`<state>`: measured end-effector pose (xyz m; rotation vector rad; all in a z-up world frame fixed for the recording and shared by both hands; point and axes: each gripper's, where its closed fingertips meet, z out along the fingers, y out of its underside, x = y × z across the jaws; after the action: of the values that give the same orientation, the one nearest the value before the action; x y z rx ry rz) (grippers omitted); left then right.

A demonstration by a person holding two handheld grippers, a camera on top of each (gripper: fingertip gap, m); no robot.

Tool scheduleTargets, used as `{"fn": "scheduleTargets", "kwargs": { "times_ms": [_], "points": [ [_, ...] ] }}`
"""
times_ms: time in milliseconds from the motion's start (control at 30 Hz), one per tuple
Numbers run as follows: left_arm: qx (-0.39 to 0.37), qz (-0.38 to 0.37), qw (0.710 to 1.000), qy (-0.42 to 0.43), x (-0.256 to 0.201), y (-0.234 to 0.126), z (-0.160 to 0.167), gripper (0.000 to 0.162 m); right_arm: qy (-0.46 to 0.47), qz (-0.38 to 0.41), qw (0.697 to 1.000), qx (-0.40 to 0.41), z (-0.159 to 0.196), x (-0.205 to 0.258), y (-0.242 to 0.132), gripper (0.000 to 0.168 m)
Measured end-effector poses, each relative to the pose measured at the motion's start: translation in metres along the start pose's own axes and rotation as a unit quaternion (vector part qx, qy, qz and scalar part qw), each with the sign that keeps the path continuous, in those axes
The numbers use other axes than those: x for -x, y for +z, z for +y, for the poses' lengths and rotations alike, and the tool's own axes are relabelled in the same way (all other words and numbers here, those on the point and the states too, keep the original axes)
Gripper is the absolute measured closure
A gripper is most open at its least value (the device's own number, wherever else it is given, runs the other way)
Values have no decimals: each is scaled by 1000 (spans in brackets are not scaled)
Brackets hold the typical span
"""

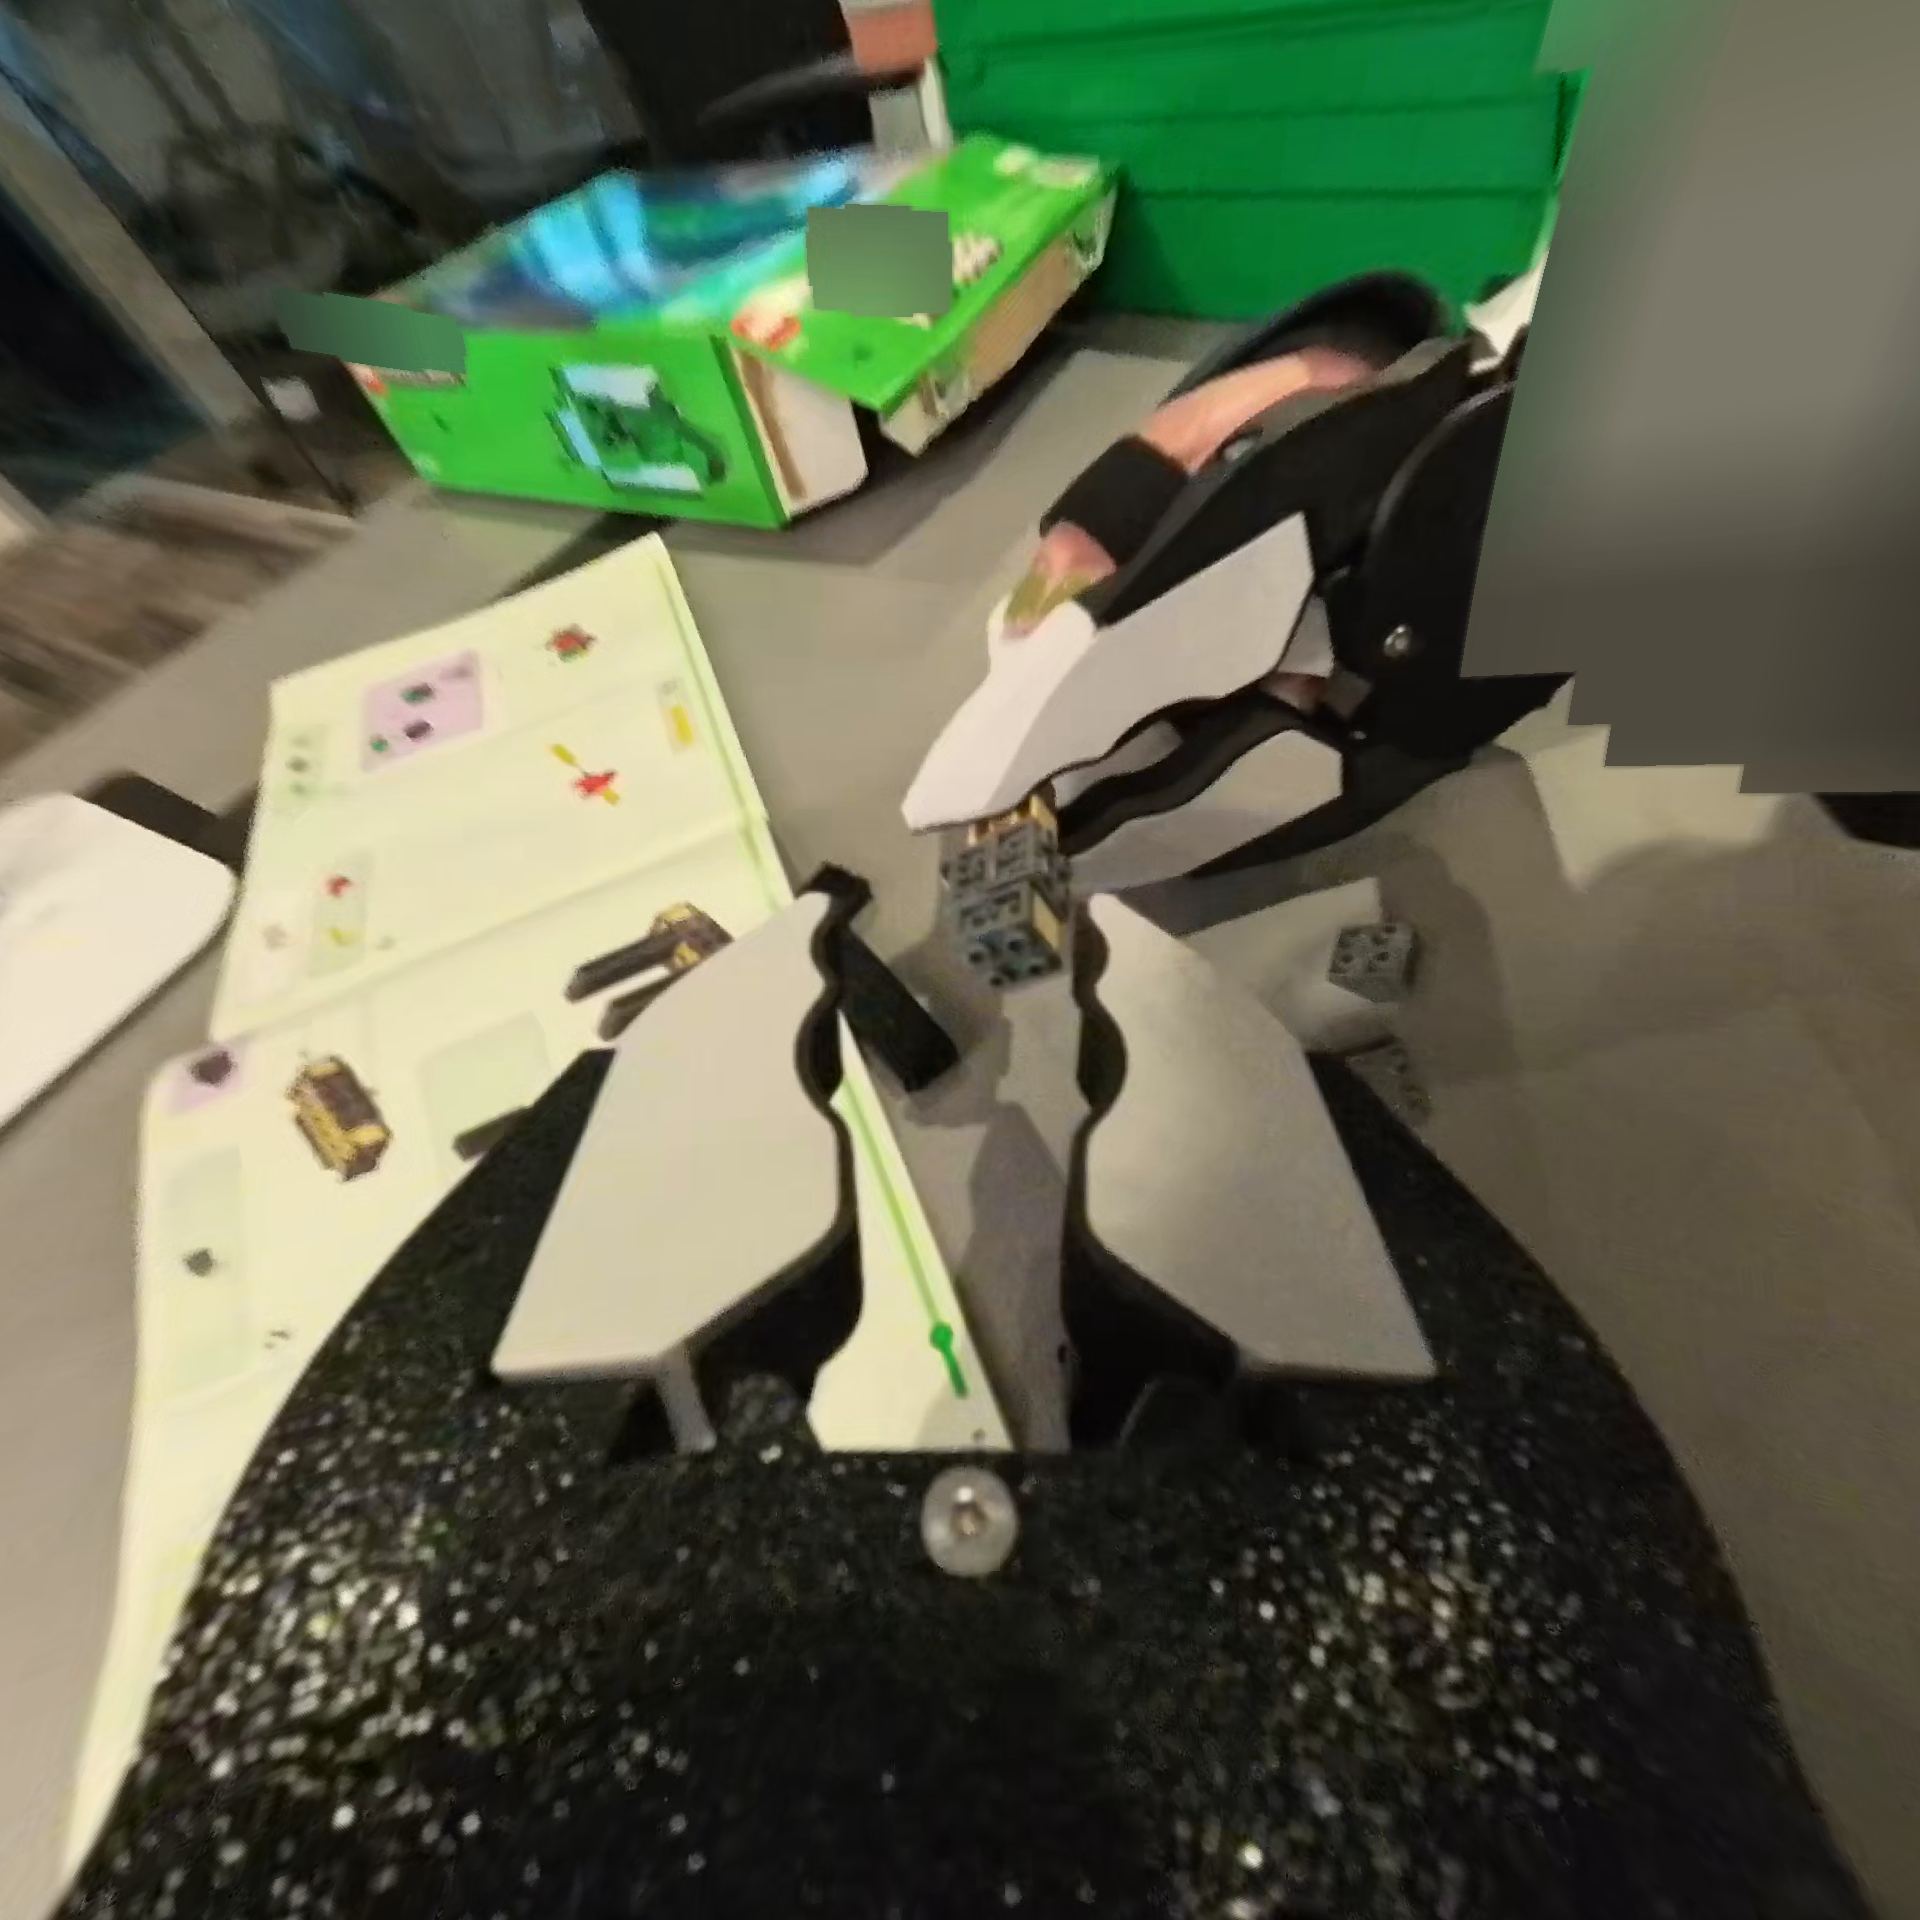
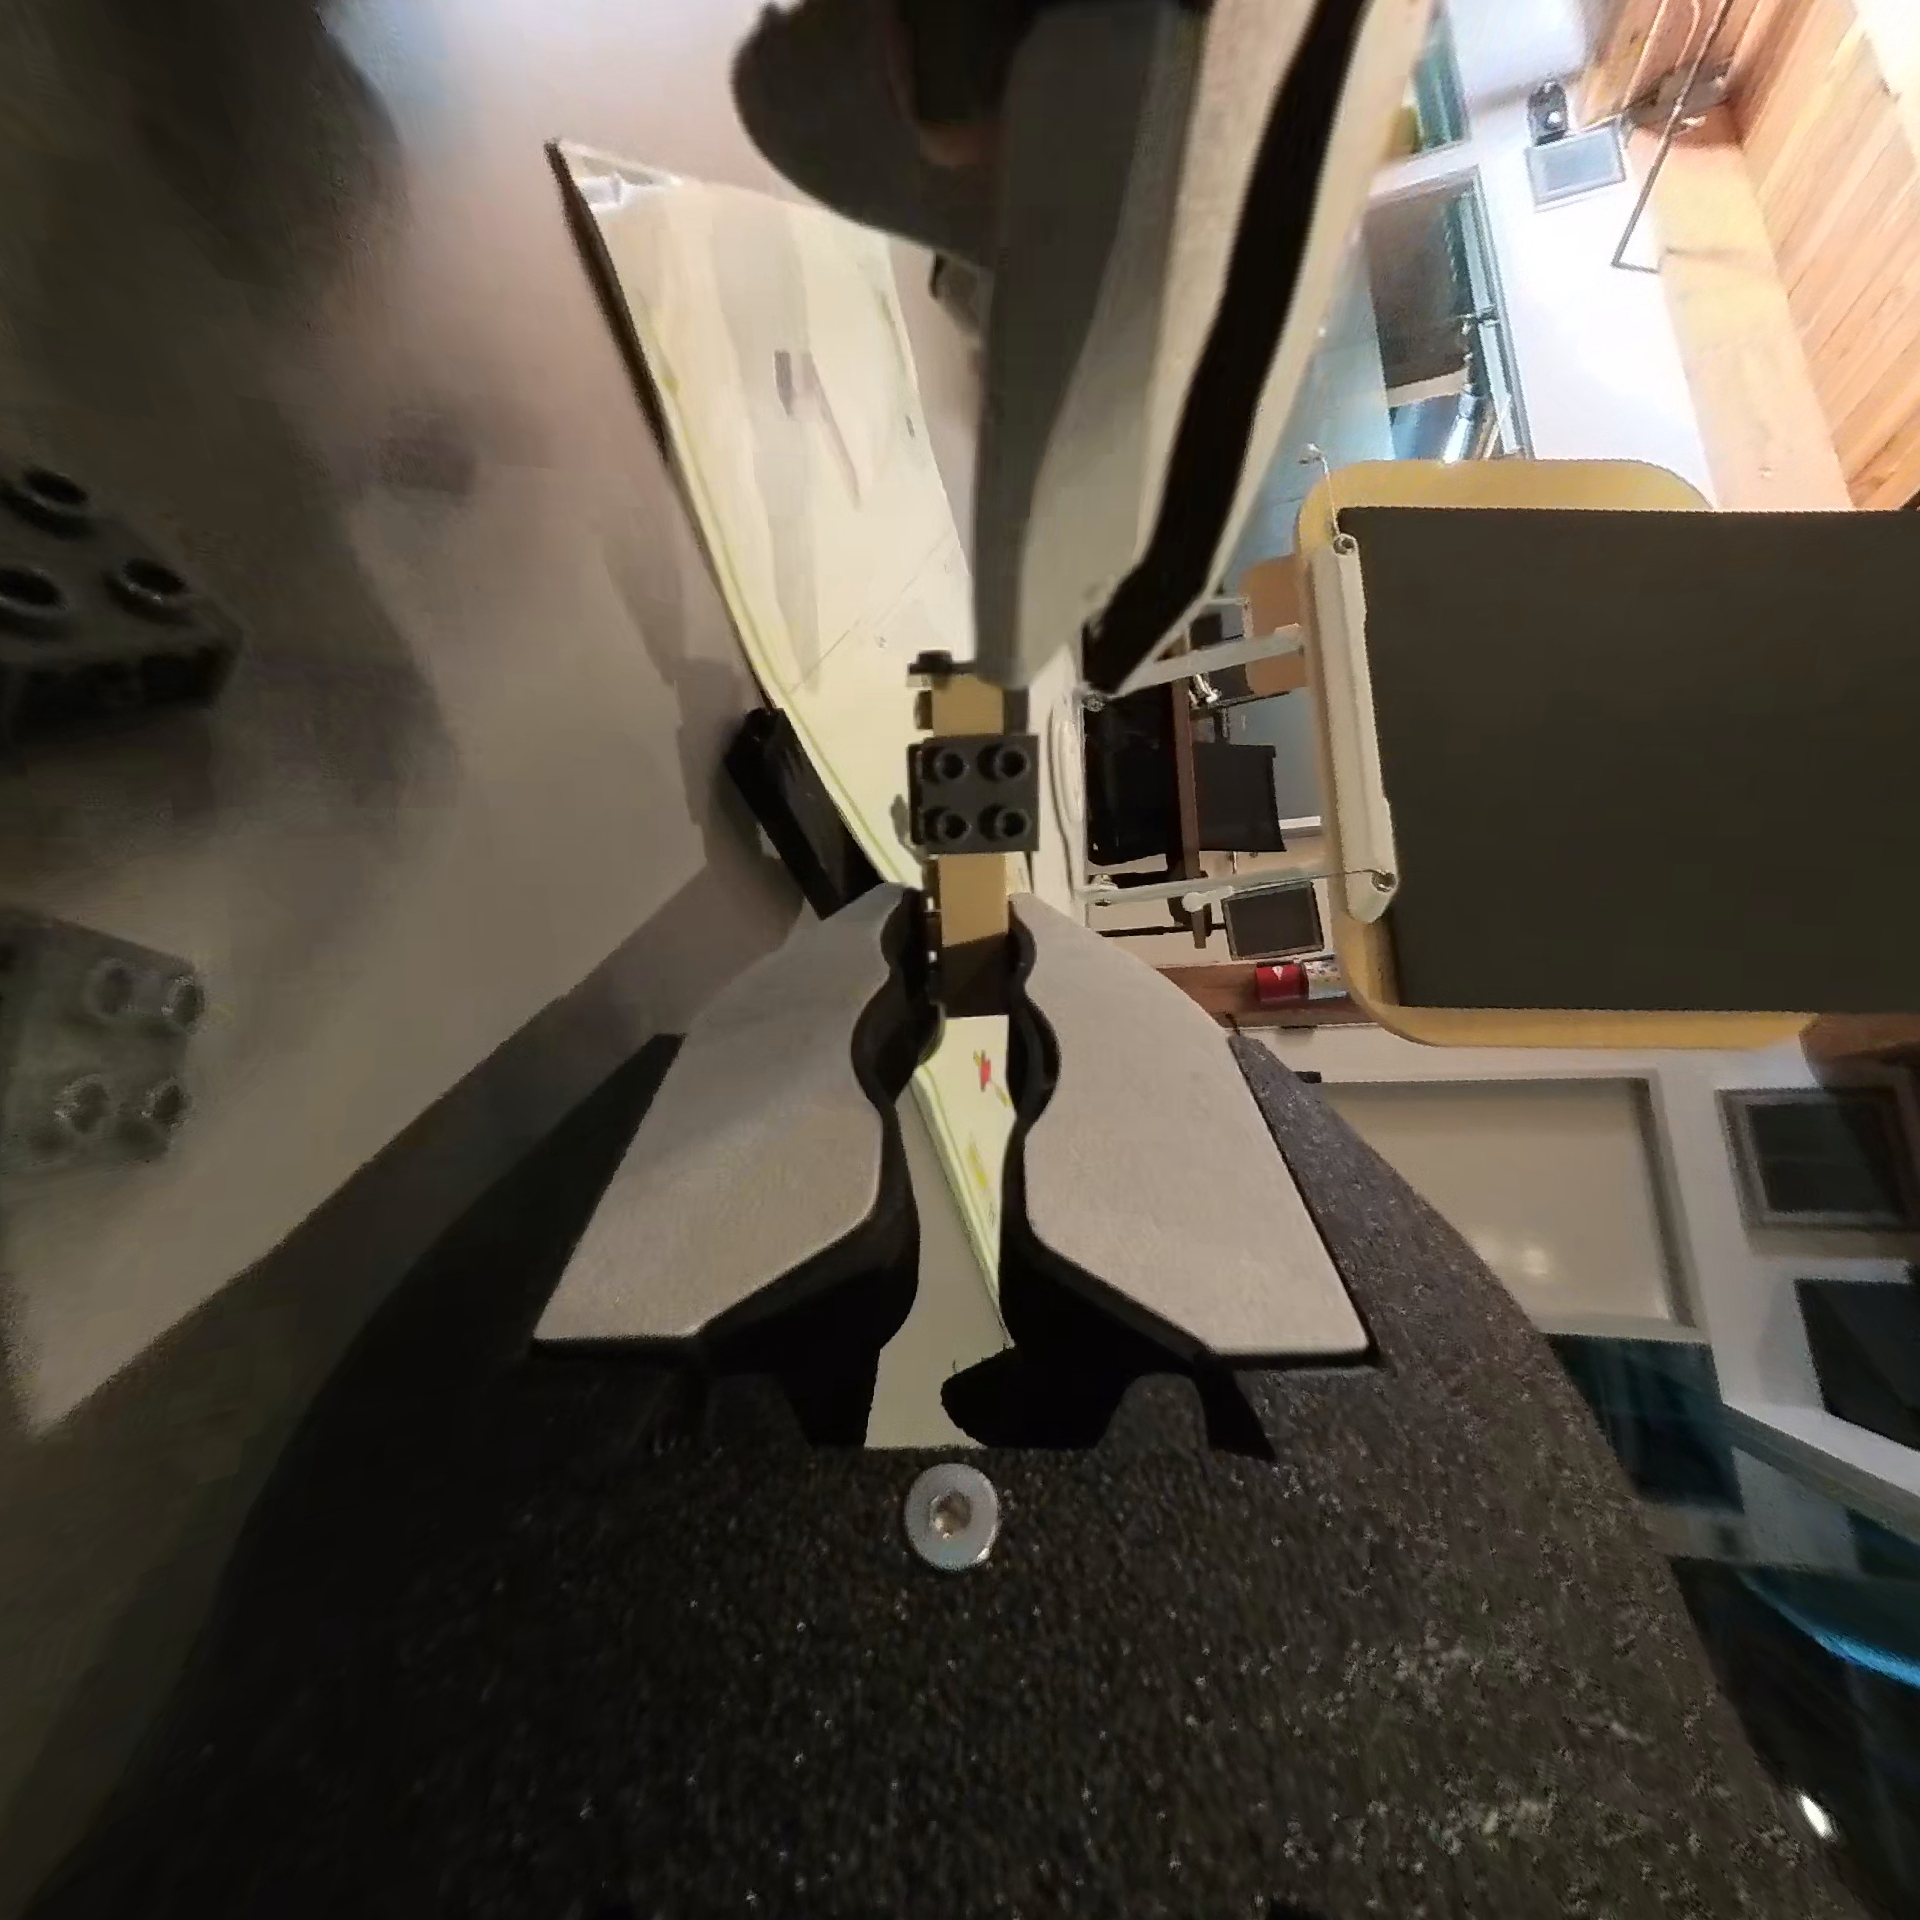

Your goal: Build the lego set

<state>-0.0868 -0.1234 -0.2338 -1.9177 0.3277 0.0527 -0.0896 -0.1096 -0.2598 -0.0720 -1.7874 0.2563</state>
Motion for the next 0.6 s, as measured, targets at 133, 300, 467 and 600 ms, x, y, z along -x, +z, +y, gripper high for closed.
{"fn": "scheduleTargets", "kwargs": {
  "times_ms": [133, 300, 467, 600],
  "points": [
    [1, 39, 998, -57, -6, 1, 3, 113, 1, 10, 1000, -3, 0, -4, -1, 156],
    [1, 38, 997, -72, -5, 0, 5, 126, 0, 22, 1000, -7, -1, -7, -2, 156],
    [-2, 54, 995, -81, -11, 4, 7, 135, -10, 26, 1000, -9, -2, -7, -2, 156],
    [-4, 52, 995, -86, -11, 5, 7, 142, -13, 27, 1000, -10, -3, -7, -3, 156]
  ]
}}
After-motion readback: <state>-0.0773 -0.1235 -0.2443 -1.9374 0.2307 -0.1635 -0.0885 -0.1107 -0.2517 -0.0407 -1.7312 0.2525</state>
